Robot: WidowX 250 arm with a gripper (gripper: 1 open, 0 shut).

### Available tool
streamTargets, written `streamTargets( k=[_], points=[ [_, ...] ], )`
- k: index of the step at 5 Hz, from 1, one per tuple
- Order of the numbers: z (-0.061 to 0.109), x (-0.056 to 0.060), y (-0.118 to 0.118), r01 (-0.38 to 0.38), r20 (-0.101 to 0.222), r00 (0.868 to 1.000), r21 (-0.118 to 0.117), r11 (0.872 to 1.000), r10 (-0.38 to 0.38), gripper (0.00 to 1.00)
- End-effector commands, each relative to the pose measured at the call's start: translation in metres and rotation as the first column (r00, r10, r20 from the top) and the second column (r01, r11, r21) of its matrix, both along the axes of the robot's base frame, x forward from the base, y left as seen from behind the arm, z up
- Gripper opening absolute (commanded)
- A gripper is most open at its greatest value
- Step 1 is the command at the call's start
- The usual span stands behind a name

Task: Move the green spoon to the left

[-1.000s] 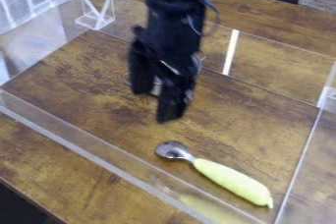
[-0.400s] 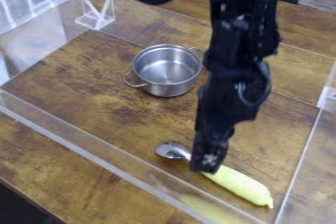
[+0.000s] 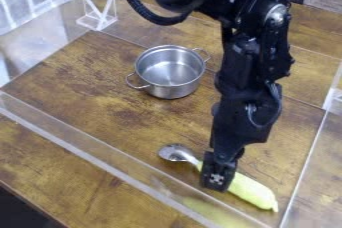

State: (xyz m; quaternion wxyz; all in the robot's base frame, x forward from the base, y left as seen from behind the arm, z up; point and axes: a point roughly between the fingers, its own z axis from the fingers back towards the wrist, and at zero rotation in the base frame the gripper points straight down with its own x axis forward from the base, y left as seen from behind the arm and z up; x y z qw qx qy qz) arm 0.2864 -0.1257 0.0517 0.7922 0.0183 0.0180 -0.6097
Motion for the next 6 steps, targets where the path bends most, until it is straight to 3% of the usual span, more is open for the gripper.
streamTargets(
  k=[1,3,4,5,6],
  points=[
    [0.002,0.006,0.013,-0.021,0.027,0.999,-0.025,0.999,0.021,1.00],
    [-0.010,0.013,0.025,-0.027,0.031,0.999,-0.040,0.999,0.028,1.00],
    [-0.014,0.011,0.033,0.007,0.035,0.999,-0.039,0.999,-0.005,1.00],
    [-0.012,0.008,0.039,0.035,0.051,0.998,-0.022,0.999,-0.034,1.00],
    [0.001,0.009,0.036,0.054,0.059,0.997,0.001,0.999,-0.053,1.00]
  ],
)
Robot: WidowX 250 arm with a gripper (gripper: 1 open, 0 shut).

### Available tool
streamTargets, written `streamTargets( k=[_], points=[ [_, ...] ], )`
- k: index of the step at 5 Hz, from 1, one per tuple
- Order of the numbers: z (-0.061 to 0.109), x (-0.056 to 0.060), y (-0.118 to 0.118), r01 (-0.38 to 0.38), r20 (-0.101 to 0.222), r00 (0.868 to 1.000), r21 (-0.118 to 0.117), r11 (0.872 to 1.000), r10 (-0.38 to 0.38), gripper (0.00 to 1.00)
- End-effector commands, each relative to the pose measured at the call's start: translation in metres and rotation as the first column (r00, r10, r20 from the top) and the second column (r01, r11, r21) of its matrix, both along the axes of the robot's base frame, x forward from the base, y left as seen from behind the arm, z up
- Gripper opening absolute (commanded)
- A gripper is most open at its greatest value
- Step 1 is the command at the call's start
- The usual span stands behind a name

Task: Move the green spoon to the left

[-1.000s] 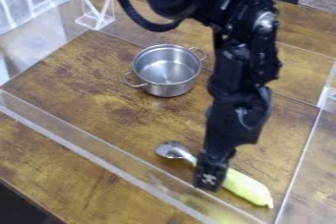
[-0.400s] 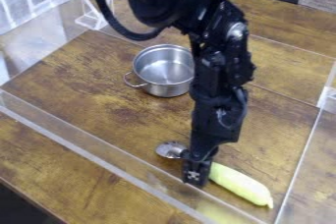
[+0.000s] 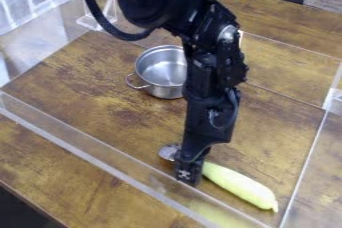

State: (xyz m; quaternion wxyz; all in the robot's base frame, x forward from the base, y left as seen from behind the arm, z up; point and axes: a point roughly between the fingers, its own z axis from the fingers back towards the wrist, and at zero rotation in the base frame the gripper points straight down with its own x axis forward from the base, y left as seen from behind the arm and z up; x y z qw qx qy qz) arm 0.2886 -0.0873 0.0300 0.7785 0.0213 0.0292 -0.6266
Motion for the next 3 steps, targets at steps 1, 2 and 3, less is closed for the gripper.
streamTargets(
  k=[1,2,3],
  points=[
    [0.0356,0.0088,-0.0074,0.039,0.088,0.995,0.005,0.999,-0.039,1.00],
    [0.0388,0.0105,-0.0123,0.051,0.104,0.993,0.033,0.998,-0.054,1.00],
    [0.0371,0.0113,-0.0155,0.068,0.116,0.991,0.052,0.996,-0.073,1.00]
  ],
)
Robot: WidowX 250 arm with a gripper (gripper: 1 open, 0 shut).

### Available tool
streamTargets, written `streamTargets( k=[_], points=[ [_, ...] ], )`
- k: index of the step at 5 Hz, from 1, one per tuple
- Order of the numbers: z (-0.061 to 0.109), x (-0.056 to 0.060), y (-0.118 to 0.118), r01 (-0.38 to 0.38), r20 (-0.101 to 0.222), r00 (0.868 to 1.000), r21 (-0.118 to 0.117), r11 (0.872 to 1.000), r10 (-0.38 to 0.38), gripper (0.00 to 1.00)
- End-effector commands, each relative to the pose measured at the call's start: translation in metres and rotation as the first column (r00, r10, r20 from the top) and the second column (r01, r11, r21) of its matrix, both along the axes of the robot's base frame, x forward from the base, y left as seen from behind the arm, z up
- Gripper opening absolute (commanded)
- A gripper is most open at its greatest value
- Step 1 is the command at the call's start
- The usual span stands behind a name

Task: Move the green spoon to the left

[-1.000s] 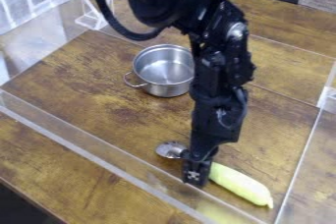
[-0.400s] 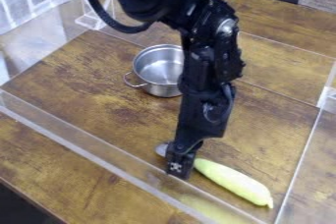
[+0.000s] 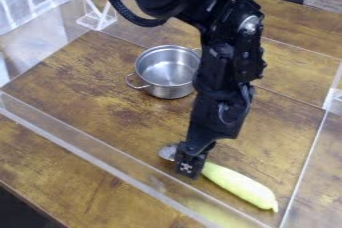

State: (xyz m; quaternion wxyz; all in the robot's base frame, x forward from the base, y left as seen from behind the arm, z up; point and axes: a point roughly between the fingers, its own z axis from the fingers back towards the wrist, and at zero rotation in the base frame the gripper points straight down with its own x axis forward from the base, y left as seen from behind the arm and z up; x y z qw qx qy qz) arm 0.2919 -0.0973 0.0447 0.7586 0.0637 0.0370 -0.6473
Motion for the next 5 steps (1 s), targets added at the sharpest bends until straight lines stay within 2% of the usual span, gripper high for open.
streamTargets(
  k=[1,2,3,4,5],
  points=[
    [0.025,0.017,-0.027,0.081,0.091,0.993,-0.015,0.997,-0.079,1.00],
    [0.022,0.020,-0.049,0.182,0.109,0.978,-0.018,0.983,-0.179,1.00],
    [0.018,0.027,-0.039,0.151,0.101,0.984,-0.041,0.988,-0.146,1.00],
    [0.002,0.027,-0.035,0.076,0.093,0.993,-0.061,0.995,-0.070,1.00],
    [-0.009,0.028,-0.032,-0.001,0.086,0.996,-0.084,0.996,0.008,1.00]
  ],
)
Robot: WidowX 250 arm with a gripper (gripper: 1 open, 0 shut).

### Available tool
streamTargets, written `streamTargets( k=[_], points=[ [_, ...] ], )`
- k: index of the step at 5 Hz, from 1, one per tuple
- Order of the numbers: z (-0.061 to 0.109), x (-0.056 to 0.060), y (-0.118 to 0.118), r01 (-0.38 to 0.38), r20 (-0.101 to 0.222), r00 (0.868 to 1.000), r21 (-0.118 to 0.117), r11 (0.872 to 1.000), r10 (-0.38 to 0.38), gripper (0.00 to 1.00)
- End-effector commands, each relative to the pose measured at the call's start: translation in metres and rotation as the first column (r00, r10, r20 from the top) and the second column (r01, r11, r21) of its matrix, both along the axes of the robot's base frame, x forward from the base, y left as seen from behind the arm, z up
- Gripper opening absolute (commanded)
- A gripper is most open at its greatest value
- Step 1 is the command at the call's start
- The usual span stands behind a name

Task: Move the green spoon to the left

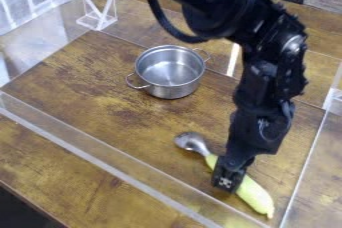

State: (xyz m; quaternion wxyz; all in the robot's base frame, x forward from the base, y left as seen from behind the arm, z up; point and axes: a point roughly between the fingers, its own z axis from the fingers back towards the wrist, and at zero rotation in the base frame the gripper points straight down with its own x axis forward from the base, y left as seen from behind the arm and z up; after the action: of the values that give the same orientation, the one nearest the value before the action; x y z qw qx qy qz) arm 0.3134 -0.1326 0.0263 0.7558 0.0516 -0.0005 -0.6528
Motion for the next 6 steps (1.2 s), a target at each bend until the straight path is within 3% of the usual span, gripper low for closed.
streamTargets(
  k=[1,3,5,6],
  points=[
    [0.010,0.006,0.007,-0.093,0.032,0.995,-0.050,0.994,0.094,1.00],
    [0.013,0.008,0.012,-0.105,-0.014,0.995,-0.098,0.990,0.104,1.00],
    [0.014,0.022,-0.010,-0.078,-0.043,0.996,-0.130,0.989,0.073,1.00],
    [0.013,0.023,-0.008,-0.076,-0.055,0.996,-0.152,0.985,0.069,1.00]
  ],
)
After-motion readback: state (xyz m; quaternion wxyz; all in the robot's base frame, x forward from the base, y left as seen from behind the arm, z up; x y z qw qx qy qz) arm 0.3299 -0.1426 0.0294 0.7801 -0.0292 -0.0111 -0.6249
